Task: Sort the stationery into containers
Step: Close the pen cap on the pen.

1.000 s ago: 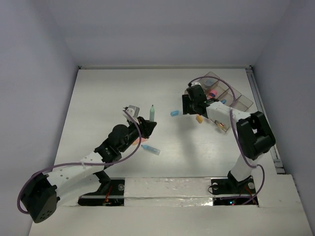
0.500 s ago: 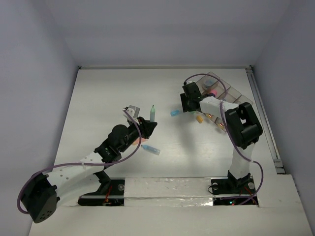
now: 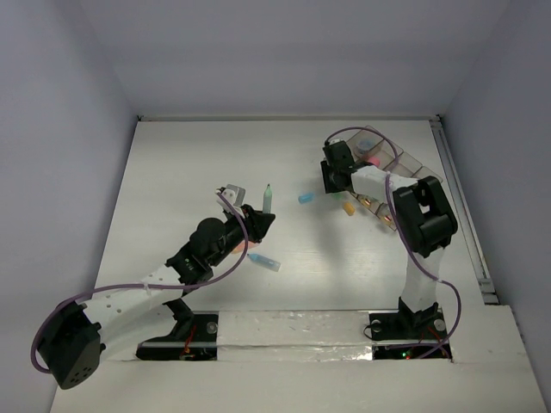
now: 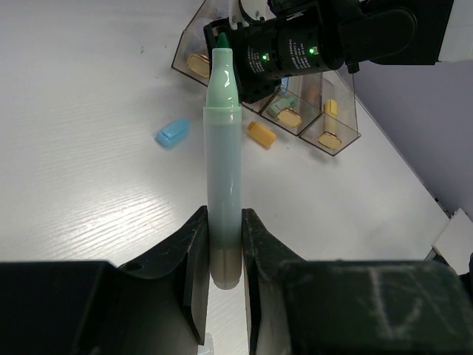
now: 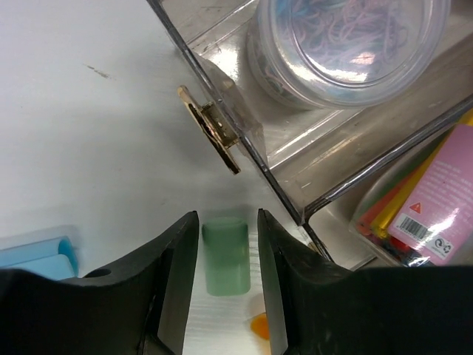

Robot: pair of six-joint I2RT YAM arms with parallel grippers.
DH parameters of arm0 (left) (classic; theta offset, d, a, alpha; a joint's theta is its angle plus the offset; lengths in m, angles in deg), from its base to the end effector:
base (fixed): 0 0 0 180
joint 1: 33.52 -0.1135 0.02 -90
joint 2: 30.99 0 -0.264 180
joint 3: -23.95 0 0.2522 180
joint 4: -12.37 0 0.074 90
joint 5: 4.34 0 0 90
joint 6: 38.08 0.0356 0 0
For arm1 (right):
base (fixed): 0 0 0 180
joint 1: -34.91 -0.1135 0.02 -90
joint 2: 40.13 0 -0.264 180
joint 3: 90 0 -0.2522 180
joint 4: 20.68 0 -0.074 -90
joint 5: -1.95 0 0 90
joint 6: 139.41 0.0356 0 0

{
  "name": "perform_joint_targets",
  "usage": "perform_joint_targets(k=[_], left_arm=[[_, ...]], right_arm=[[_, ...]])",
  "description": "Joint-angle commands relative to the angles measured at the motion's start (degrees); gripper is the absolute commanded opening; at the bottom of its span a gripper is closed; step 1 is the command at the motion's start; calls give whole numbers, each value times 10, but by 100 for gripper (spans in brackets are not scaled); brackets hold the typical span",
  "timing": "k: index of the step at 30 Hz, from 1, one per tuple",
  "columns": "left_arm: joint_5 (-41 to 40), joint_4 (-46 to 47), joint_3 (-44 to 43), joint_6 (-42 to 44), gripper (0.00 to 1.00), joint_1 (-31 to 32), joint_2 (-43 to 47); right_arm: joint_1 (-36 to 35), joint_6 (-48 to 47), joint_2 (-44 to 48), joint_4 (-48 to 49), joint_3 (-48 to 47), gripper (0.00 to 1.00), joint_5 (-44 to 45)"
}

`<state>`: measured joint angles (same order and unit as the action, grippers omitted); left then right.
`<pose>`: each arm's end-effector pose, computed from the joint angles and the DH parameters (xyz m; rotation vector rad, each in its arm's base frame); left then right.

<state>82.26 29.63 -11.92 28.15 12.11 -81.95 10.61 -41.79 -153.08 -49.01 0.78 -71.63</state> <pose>0.1460 -0.1463 0.2570 0.2557 1.5850 -0.9097 0.3872 0.1638 0.1698 -0.2331 2.4204 -0.1073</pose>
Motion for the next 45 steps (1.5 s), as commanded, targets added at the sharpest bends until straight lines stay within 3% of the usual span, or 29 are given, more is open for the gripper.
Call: perform_joint_targets(k=[1, 10, 13, 16, 20, 23, 28, 36, 45], left_arm=[[5, 35, 2, 10, 0, -3, 3], [1, 35, 3, 11, 0, -3, 2], [1, 36, 3, 12, 0, -3, 0], [2, 37, 3, 11, 0, -3, -2], [2, 38, 3, 11, 0, -3, -3], [5, 39, 3, 10, 0, -3, -5], [6, 43, 3, 9, 0, -3, -12], [10, 54, 0, 8, 0, -3, -47], [-5, 67, -2, 11, 0, -3, -87]], right_arm=[[2, 11, 2, -5, -12, 44, -16], [2, 19, -9, -13, -14, 43, -31], [2, 24, -10, -24, -18, 50, -32], [2, 28, -10, -27, -14, 51, -38], [2, 33, -7, -19, -1, 40, -41], [2, 35, -3, -9, 6, 19, -47], [2, 55, 53, 15, 30, 8, -68], [-62, 151, 248, 112, 81, 7, -140], [-154, 246, 274, 241, 93, 6, -137]])
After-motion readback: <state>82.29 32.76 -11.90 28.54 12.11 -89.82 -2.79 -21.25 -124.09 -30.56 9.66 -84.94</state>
